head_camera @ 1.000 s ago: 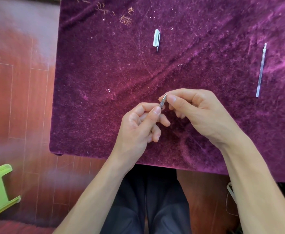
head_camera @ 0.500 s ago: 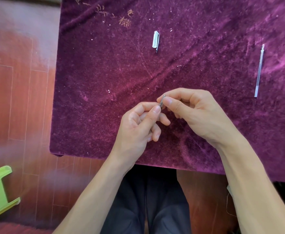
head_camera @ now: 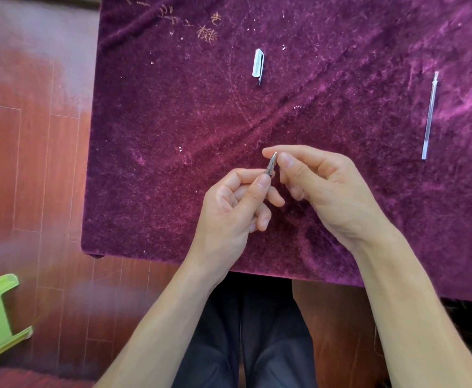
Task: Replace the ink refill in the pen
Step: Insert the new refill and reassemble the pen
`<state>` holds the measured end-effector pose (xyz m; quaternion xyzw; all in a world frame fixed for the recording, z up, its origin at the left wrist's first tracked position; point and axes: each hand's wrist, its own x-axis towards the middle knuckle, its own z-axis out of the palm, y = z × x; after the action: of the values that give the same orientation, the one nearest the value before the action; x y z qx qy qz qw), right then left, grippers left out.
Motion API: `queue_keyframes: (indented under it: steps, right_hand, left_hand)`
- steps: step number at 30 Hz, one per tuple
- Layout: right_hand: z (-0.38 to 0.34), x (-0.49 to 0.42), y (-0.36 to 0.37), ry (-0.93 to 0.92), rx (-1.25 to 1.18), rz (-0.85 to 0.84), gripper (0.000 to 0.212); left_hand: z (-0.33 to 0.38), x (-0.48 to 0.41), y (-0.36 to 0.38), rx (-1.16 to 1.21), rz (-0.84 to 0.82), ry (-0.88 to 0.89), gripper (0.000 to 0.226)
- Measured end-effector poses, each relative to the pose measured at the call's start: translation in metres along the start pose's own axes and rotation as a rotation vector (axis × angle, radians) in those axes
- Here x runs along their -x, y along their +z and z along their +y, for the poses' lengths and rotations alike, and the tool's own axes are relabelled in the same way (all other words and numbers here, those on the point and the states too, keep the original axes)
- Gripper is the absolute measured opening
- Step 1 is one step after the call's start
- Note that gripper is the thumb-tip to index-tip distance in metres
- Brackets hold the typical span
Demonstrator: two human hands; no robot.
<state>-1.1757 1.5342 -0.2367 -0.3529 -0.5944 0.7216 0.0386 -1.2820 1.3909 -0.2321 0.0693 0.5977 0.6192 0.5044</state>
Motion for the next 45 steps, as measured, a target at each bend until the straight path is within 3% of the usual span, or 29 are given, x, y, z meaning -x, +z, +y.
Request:
queue_keyframes:
  steps: [10, 15, 21, 27, 31, 38, 45]
  right_hand:
    - [0.002, -0.002, 0.004, 0.008, -0.096, 0.026, 0.007]
    - [0.002, 0.000, 0.000, 0.045, -0.086, -0.023, 0.019]
    - [-0.002, -0.004, 0.002, 0.033, -0.037, 0.007, 0.011]
    - [-0.002, -0.006, 0.001, 0.060, -0.064, -0.021, 0.021]
    - [-0.002, -0.010, 0.004, 0.046, -0.051, 0.009, 0.009]
    - [-0.001, -0.015, 0.003, 0.082, -0.087, -0.059, 0.020]
    - [-0.005, -0.022, 0.008, 0.043, -0.058, -0.036, 0.014]
  left_hand:
    - [0.000, 0.002, 0.004, -0.024, 0.019, -0.007, 0.016]
    - [-0.001, -0.001, 0.005, -0.011, 0.009, -0.002, 0.016]
    - [-0.001, -0.001, 0.002, -0.024, 0.011, -0.009, 0.016]
    - [-0.001, -0.005, 0.000, -0.015, 0.008, -0.016, 0.017]
    - [-0.001, -0.007, 0.000, -0.014, 0.009, -0.018, 0.016]
    - [-0.003, -0.010, -0.001, 0.025, 0.004, -0.026, 0.016]
    - [-0.001, -0.015, -0.007, 0.028, 0.023, -0.039, 0.018]
